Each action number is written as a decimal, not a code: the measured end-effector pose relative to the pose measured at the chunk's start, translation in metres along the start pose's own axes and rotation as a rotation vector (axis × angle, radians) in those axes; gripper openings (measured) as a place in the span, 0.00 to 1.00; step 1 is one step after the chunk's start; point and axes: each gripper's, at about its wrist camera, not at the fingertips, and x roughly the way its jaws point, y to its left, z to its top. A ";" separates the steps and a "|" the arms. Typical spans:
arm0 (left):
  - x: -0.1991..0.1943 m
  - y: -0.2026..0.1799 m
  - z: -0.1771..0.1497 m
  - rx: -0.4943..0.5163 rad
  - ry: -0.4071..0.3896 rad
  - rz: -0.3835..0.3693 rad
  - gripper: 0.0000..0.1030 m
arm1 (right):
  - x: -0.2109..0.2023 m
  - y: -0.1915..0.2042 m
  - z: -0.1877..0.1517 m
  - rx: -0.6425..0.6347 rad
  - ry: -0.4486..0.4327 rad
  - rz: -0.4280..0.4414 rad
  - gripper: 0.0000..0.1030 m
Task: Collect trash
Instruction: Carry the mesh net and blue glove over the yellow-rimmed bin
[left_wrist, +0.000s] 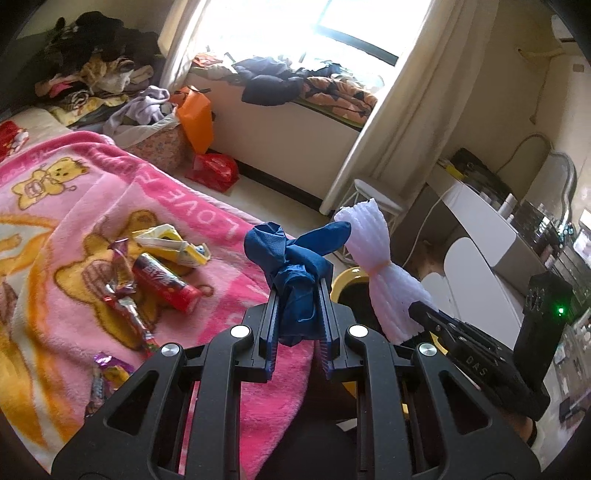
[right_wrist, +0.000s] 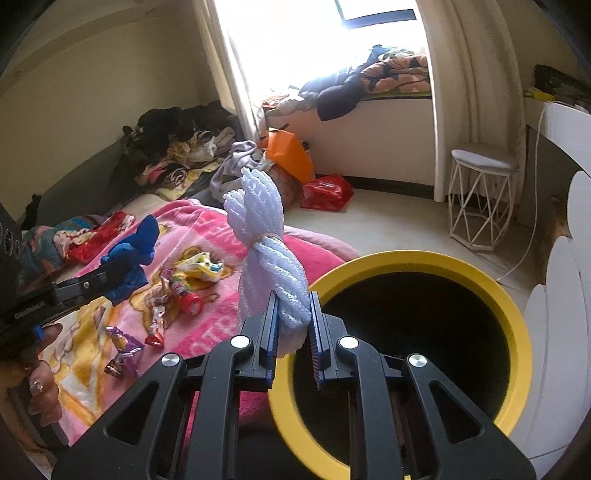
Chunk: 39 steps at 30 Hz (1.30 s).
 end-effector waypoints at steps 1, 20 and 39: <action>0.001 -0.002 -0.001 0.005 0.002 -0.004 0.13 | -0.001 -0.002 -0.001 0.005 -0.002 -0.004 0.14; 0.018 -0.049 -0.015 0.094 0.051 -0.088 0.13 | -0.013 -0.045 -0.015 0.090 -0.009 -0.085 0.14; 0.043 -0.086 -0.030 0.150 0.106 -0.140 0.13 | -0.016 -0.084 -0.029 0.186 0.003 -0.164 0.14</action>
